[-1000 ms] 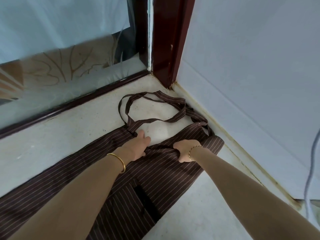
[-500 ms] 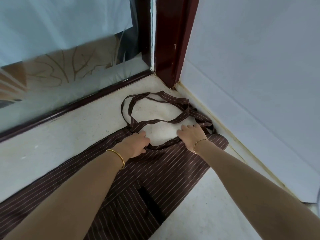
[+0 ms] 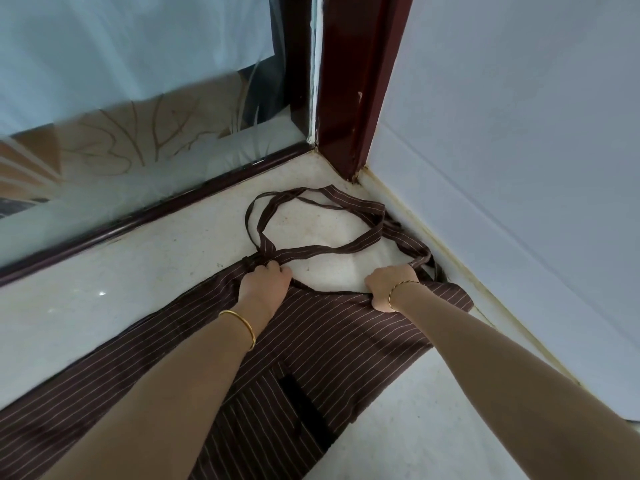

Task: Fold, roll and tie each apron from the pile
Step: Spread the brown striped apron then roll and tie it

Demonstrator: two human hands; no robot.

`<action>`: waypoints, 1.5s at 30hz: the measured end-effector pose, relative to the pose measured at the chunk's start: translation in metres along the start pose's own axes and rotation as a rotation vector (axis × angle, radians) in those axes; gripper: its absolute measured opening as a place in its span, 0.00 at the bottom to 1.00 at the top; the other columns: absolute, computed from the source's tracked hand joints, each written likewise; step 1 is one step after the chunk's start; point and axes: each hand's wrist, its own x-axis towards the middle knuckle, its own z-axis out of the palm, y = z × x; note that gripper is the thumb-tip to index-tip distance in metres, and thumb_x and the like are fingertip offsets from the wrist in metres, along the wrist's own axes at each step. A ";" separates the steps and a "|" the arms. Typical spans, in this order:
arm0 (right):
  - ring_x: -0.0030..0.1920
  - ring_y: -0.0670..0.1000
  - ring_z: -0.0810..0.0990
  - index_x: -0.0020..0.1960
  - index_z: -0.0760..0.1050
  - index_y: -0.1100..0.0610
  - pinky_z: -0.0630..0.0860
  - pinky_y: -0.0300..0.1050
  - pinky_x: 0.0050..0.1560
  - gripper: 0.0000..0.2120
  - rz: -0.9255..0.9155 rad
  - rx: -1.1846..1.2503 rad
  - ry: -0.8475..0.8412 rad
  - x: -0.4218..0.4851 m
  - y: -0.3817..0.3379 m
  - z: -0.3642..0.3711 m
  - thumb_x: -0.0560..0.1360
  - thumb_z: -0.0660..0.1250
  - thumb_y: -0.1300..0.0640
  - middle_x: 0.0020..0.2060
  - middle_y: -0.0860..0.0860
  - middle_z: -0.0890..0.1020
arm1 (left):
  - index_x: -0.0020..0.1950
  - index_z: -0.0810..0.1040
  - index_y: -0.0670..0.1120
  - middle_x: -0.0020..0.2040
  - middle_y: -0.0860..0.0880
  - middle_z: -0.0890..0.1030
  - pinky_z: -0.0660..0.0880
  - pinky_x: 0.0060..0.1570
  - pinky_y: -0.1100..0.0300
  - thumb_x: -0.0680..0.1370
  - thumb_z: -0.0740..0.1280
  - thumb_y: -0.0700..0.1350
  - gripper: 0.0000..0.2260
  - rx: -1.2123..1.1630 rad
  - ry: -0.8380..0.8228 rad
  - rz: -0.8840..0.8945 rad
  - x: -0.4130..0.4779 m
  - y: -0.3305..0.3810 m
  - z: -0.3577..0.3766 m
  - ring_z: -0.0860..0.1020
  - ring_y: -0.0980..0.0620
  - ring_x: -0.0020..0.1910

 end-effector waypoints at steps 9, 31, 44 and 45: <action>0.50 0.53 0.73 0.60 0.68 0.58 0.69 0.50 0.53 0.18 0.138 -0.014 0.291 -0.017 -0.025 -0.004 0.72 0.68 0.58 0.50 0.53 0.73 | 0.57 0.73 0.39 0.58 0.38 0.72 0.79 0.49 0.55 0.66 0.76 0.35 0.22 -0.162 0.430 -0.027 -0.030 -0.036 0.037 0.76 0.44 0.53; 0.40 0.47 0.75 0.74 0.58 0.54 0.74 0.36 0.39 0.30 0.171 1.697 0.386 0.030 -0.141 -0.064 0.75 0.61 0.66 0.40 0.52 0.75 | 0.63 0.76 0.45 0.59 0.45 0.72 0.74 0.53 0.60 0.79 0.60 0.35 0.15 -0.718 0.401 -0.018 -0.030 -0.077 0.045 0.74 0.49 0.51; 0.55 0.54 0.72 0.58 0.75 0.52 0.72 0.45 0.49 0.12 -0.269 0.360 0.540 0.053 -0.136 -0.099 0.77 0.61 0.62 0.53 0.51 0.77 | 0.72 0.63 0.48 0.54 0.48 0.74 0.71 0.53 0.59 0.75 0.64 0.44 0.25 -0.531 0.364 0.069 -0.028 -0.086 0.039 0.69 0.54 0.48; 0.54 0.54 0.73 0.57 0.74 0.53 0.70 0.46 0.47 0.11 -0.226 0.287 0.477 0.053 -0.134 -0.102 0.77 0.60 0.62 0.51 0.52 0.77 | 0.72 0.64 0.49 0.54 0.48 0.73 0.71 0.52 0.60 0.76 0.64 0.45 0.24 -0.551 0.353 0.071 -0.028 -0.087 0.037 0.70 0.53 0.49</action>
